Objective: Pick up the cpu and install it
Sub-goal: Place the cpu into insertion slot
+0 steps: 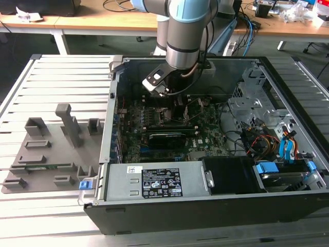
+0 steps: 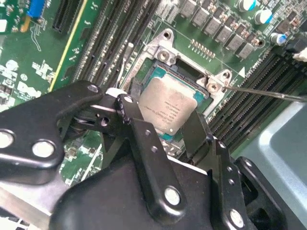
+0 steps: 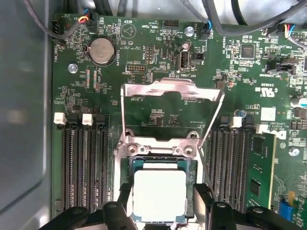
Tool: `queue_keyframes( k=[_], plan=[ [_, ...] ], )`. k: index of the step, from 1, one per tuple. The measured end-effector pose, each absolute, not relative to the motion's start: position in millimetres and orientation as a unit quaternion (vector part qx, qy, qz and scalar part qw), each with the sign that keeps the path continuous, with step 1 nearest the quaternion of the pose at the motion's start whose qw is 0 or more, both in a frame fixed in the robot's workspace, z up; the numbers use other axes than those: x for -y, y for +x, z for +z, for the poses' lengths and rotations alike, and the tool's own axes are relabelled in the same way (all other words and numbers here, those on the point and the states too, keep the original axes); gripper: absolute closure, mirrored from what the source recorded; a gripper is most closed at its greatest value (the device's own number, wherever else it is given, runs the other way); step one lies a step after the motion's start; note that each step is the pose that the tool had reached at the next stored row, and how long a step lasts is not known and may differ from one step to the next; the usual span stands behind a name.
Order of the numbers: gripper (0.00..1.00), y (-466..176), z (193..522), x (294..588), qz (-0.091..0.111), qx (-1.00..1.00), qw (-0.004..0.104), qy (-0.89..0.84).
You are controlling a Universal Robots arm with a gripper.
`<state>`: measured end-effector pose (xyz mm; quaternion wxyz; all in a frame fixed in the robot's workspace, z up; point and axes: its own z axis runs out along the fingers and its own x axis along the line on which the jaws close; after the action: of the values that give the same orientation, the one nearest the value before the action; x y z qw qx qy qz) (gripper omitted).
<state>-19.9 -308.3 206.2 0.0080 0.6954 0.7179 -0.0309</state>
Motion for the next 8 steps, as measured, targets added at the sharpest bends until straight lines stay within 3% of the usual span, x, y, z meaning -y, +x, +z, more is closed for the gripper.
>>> queue_keyframes(
  k=[4,8],
  plan=[
    [0.39,-20,215,308,-0.029,-0.718,0.006,0.695],
    [0.41,-20,226,308,-0.019,-0.718,-0.004,0.695]
  ],
)
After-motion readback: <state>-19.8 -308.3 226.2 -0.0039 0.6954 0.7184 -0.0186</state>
